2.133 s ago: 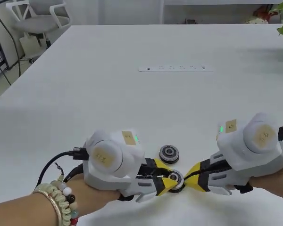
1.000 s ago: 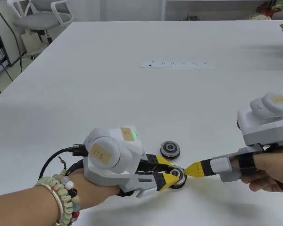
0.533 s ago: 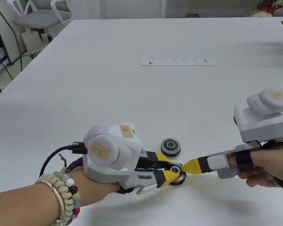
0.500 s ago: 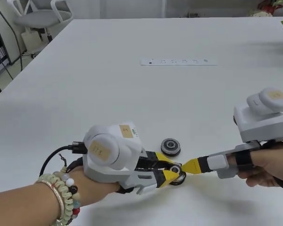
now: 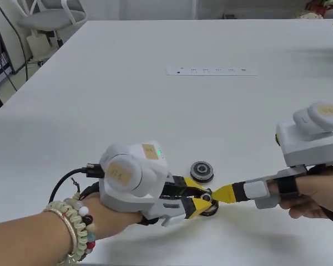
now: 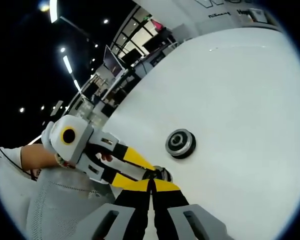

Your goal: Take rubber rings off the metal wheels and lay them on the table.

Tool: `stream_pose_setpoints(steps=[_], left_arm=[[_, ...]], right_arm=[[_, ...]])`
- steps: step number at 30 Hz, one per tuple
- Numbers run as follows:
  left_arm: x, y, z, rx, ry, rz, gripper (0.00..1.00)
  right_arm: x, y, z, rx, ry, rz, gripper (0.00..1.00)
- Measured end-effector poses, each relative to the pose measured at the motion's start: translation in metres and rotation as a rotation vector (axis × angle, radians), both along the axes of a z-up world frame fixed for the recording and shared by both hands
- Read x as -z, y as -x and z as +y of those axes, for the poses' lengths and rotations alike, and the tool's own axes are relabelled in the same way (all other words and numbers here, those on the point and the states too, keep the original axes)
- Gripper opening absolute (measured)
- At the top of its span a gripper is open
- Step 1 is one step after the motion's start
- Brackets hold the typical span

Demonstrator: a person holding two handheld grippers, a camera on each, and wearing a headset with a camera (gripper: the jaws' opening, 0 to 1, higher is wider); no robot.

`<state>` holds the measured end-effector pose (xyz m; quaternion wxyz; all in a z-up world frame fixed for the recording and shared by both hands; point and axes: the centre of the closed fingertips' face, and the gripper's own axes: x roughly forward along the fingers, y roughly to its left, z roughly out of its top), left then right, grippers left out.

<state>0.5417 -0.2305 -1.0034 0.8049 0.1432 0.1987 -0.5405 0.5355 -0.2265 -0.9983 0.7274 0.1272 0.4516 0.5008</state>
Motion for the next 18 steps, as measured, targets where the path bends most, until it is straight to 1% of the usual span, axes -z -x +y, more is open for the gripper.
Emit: stream_pose_setpoints(steps=[1,2,3,4,5,6,7,9,11,13,14,15,16,17,18], left_arm=[[0.000,0.000,0.000,0.000,0.001,0.001,0.14],[0.000,0.000,0.000,-0.001,0.001,0.001,0.14],[0.000,0.000,0.000,-0.001,-0.001,0.000,0.14],[0.000,-0.001,0.000,-0.003,-0.001,0.001,0.13],[0.000,0.000,0.000,-0.002,-0.001,0.000,0.13],[0.000,-0.001,0.000,-0.002,-0.002,-0.001,0.14],[0.000,-0.001,0.000,-0.002,-0.002,-0.001,0.14],[0.000,-0.001,0.000,-0.002,-0.003,0.000,0.14],[0.000,-0.001,0.000,-0.003,-0.004,0.006,0.14],[-0.001,-0.001,-0.001,-0.003,-0.005,0.018,0.14],[-0.001,0.000,0.000,0.009,-0.019,0.020,0.14],[-0.001,-0.001,0.000,0.008,-0.024,0.025,0.14],[-0.002,0.000,0.001,0.004,-0.027,0.047,0.14],[-0.003,-0.001,0.002,0.002,-0.026,0.053,0.14],[-0.006,-0.001,0.002,0.008,-0.023,0.050,0.14]], right_arm=[[-0.011,0.001,0.008,-0.010,-0.074,0.003,0.00],[-0.024,0.004,0.014,-0.010,-0.151,0.026,0.00],[-0.033,0.005,0.018,-0.010,-0.195,0.044,0.00],[-0.012,-0.005,0.006,-0.013,-0.030,-0.046,0.00],[-0.011,-0.006,0.006,-0.022,-0.020,-0.092,0.00],[-0.006,0.001,0.005,-0.039,0.001,-0.055,0.00],[-0.003,0.001,0.004,-0.032,0.007,-0.043,0.00],[0.004,0.000,-0.001,-0.016,0.036,-0.028,0.00],[0.003,-0.001,-0.002,-0.019,0.031,-0.033,0.00],[0.002,-0.001,-0.002,-0.016,0.027,-0.038,0.00],[0.001,-0.001,-0.002,-0.018,0.031,-0.047,0.00],[0.002,-0.001,-0.002,-0.023,0.038,-0.057,0.00],[0.002,-0.001,-0.002,-0.024,0.040,-0.059,0.00],[0.003,-0.001,-0.003,-0.026,0.043,-0.061,0.00],[0.003,-0.001,-0.003,-0.028,0.045,-0.062,0.00]])
